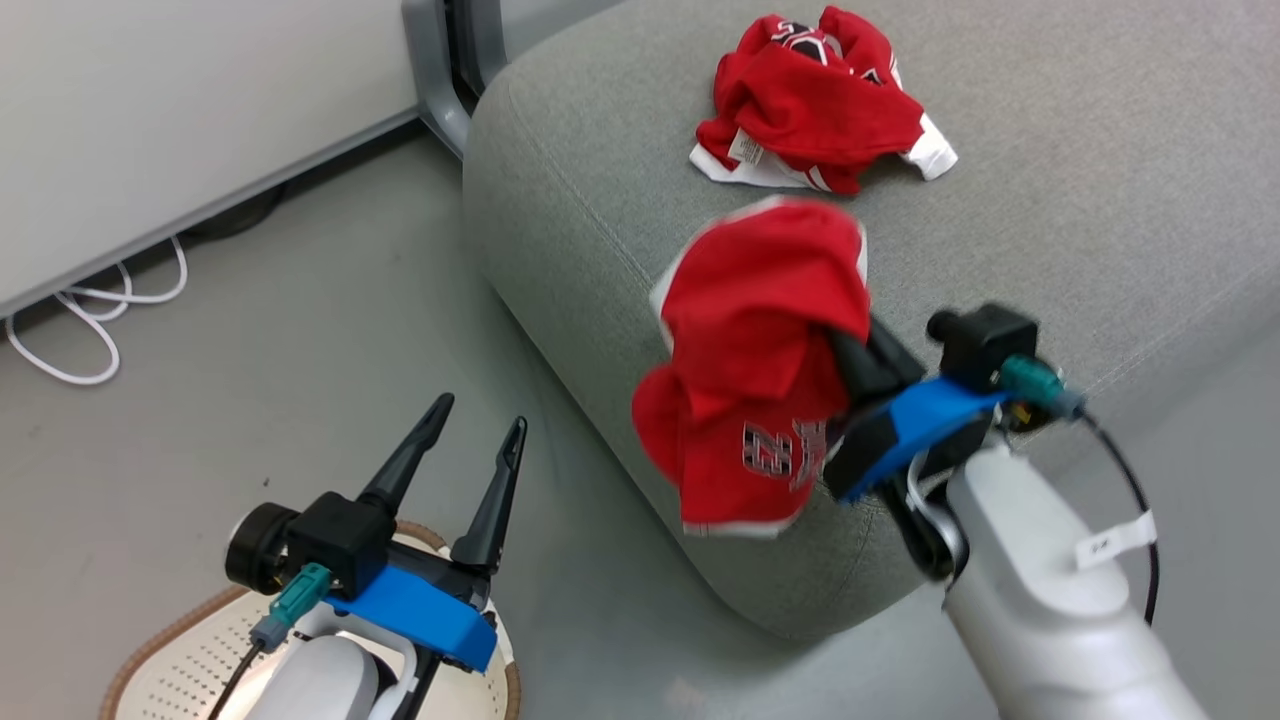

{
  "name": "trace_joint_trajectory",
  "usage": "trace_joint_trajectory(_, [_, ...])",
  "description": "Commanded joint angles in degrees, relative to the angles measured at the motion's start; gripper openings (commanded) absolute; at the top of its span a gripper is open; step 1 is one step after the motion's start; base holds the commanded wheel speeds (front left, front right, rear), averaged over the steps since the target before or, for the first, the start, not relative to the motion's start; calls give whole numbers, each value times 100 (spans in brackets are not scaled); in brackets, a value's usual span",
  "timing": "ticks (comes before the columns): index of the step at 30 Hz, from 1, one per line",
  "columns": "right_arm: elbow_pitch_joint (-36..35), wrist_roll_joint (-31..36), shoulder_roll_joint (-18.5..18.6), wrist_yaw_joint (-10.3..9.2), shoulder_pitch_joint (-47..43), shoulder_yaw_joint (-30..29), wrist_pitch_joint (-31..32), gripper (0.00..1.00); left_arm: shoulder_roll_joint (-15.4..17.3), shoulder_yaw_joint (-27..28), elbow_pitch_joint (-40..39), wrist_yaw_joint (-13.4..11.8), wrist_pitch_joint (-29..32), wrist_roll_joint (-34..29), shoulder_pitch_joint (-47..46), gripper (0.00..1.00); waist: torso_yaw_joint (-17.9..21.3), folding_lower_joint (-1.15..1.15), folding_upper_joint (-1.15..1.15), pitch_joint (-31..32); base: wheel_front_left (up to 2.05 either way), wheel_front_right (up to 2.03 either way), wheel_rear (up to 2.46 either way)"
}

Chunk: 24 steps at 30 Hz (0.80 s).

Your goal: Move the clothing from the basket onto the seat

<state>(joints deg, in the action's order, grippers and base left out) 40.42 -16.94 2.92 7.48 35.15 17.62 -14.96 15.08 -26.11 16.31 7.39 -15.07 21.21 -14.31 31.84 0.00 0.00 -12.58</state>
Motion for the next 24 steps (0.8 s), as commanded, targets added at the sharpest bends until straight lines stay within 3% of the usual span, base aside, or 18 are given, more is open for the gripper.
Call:
trace_joint_trajectory(1, [-55,-54,-4,3,181,-47,-29,0,51,42,-42,11,-15,-26,-96,100,16,0,0,-108,0,0,0])
trace_joint_trajectory(12, [-590,-83,129,2,1632,-1219,260,0,486,100,-619,-39,119,-232,-360,100,-91,0,0,-1159,0,0,0])
trace_joint_trajectory(24, [-1509,-397,1067,3,2963,-3019,1032,0,1134,309,-2094,-219,814,-430,-579,100,-193,0,0,-2393,0,0,0])
